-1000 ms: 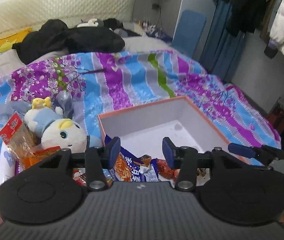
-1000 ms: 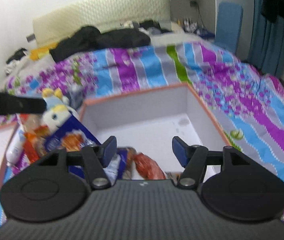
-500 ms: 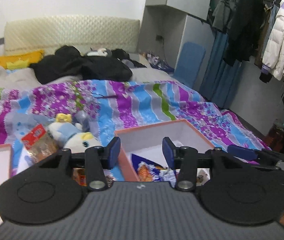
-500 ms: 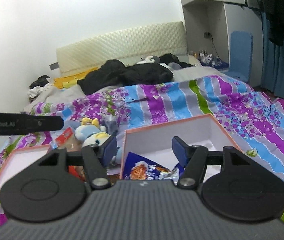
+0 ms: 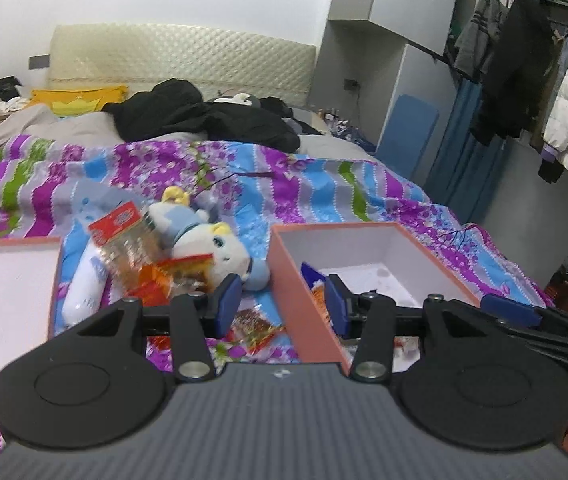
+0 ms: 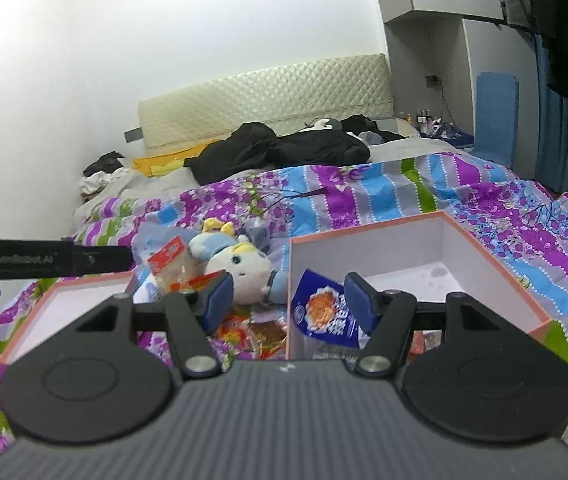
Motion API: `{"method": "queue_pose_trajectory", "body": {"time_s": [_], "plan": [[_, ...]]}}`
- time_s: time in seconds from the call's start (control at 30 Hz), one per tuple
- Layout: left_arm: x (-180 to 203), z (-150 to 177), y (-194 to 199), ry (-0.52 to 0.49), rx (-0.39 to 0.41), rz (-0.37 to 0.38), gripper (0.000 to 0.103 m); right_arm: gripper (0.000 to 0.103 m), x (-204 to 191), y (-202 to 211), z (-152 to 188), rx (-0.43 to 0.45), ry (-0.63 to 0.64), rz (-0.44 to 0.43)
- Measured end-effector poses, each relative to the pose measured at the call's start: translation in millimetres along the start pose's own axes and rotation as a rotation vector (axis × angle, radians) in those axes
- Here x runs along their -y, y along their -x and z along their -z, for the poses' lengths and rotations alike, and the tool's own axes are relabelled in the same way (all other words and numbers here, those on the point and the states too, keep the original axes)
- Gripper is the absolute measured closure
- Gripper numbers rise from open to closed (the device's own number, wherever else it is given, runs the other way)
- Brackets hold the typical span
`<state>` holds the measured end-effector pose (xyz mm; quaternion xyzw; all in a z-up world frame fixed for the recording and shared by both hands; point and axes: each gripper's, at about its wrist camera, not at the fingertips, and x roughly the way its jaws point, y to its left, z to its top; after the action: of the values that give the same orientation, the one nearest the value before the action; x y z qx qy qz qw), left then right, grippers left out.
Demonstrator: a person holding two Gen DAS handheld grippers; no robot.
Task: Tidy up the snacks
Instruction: 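Withdraw both grippers from the deep box toward the snack pile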
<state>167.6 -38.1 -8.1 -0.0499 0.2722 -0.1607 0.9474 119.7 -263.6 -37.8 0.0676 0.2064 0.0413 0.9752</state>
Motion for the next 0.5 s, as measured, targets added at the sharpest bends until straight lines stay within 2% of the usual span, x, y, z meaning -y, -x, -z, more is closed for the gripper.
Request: {"method": "queue_pose_trajectory", "body": {"time_s": [0.23,0.5], "plan": [[-16.2,35.1,18.3,-0.006,-0.012,-0.045,0.051,0.039,-18.5,7.2,27.8,-0.027,0.013,-0.016],[-31.6,70.2,33.1,0.035,-0.061,-0.058,0.051,0.039,-34.2,9.7,57.5,-0.074,0.006,-0.063]]}}
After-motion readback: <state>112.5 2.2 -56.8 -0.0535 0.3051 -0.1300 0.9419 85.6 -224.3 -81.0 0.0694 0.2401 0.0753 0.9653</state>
